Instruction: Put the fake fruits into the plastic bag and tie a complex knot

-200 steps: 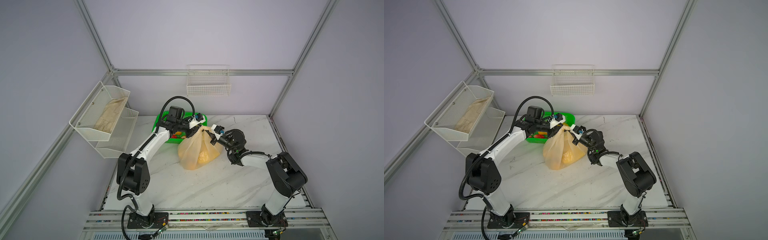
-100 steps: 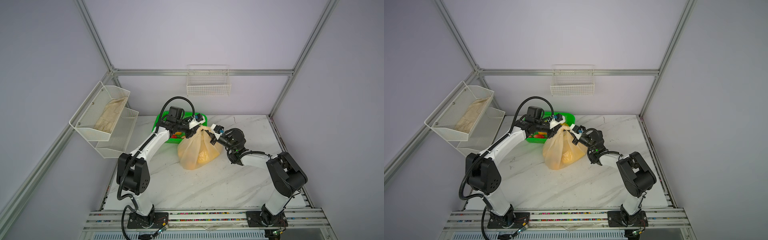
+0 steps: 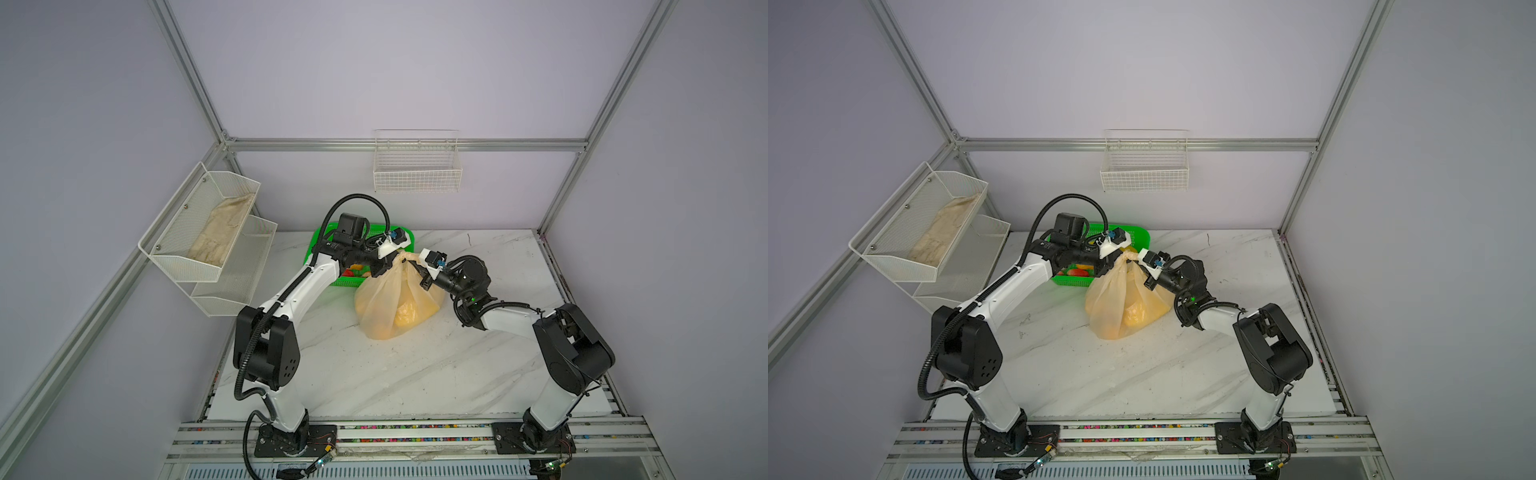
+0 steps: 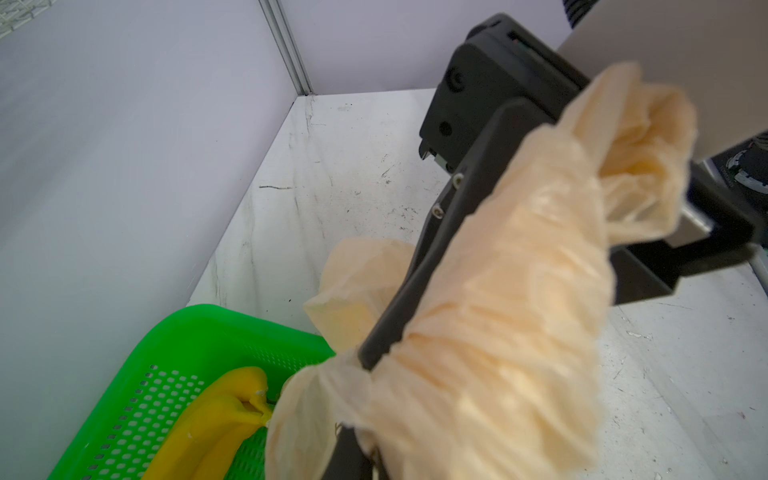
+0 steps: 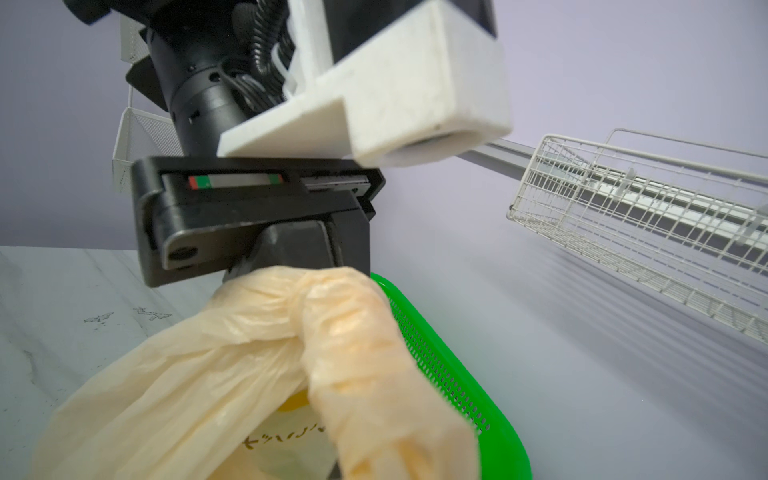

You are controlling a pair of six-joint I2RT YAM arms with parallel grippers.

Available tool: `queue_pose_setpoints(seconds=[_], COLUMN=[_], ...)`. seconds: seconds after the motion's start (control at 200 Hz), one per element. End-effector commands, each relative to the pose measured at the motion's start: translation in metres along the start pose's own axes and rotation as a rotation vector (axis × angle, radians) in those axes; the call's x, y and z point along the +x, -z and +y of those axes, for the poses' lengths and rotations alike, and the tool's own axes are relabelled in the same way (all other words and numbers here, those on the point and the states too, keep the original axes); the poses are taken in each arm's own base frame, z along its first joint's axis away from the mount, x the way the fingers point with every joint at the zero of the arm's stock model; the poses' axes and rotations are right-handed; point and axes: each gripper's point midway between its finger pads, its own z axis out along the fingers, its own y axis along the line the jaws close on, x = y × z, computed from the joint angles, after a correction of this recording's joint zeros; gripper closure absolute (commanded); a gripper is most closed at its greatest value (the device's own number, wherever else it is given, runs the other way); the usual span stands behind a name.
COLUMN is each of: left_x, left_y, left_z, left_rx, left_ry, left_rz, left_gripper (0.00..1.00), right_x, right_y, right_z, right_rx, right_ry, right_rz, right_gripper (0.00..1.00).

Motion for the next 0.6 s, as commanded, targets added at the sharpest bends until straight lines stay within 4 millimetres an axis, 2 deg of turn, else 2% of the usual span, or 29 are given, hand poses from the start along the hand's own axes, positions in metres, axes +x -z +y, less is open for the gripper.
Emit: queue_pose_setpoints(seconds=[0.0, 0.11, 0.135, 0.15, 0.31, 0.485, 0.595], left_x=[-0.034, -0.03, -0.03, -0.03, -0.03, -0.028, -0.027], left_y=[0.021, 0.021, 0.021, 0.02, 0.019, 0.019, 0.02], left_z=[0.006, 0.005, 0.005, 0.005, 0.005, 0.002, -0.001], left_rx=[-0.045, -0.046, -0.048, -0.048, -0.049, -0.043, -0.045], left_ry=[-0.063, -0.057, -0.055, -0.053, -0.058, -0.07, -0.083], left_rz=[-0.057, -0.046, -0.044, -0.043, -0.036, -0.019, -0.014], left_gripper=[1.0, 1.0, 1.0, 1.0, 1.0, 1.0, 1.0], right_x=[-0.02, -0.025, -0.026, -0.026, -0.029, -0.024, -0.019], right_y=[-0.001, 0.004, 0.005, 0.006, 0.02, 0.043, 0.06], right_z=[-0.004, -0.006, -0.006, -0.006, -0.003, -0.009, -0.008], right_rx=[-0.001, 0.015, 0.016, 0.017, 0.026, 0.073, 0.076], right_ry=[0.042, 0.041, 0.039, 0.036, 0.017, 0.011, 0.009], right_rz=[-0.017, -0.011, -0.009, -0.004, 0.03, 0.127, 0.192], right_gripper=[0.8, 0.66, 0.61, 0.54, 0.31, 0.23, 0.22])
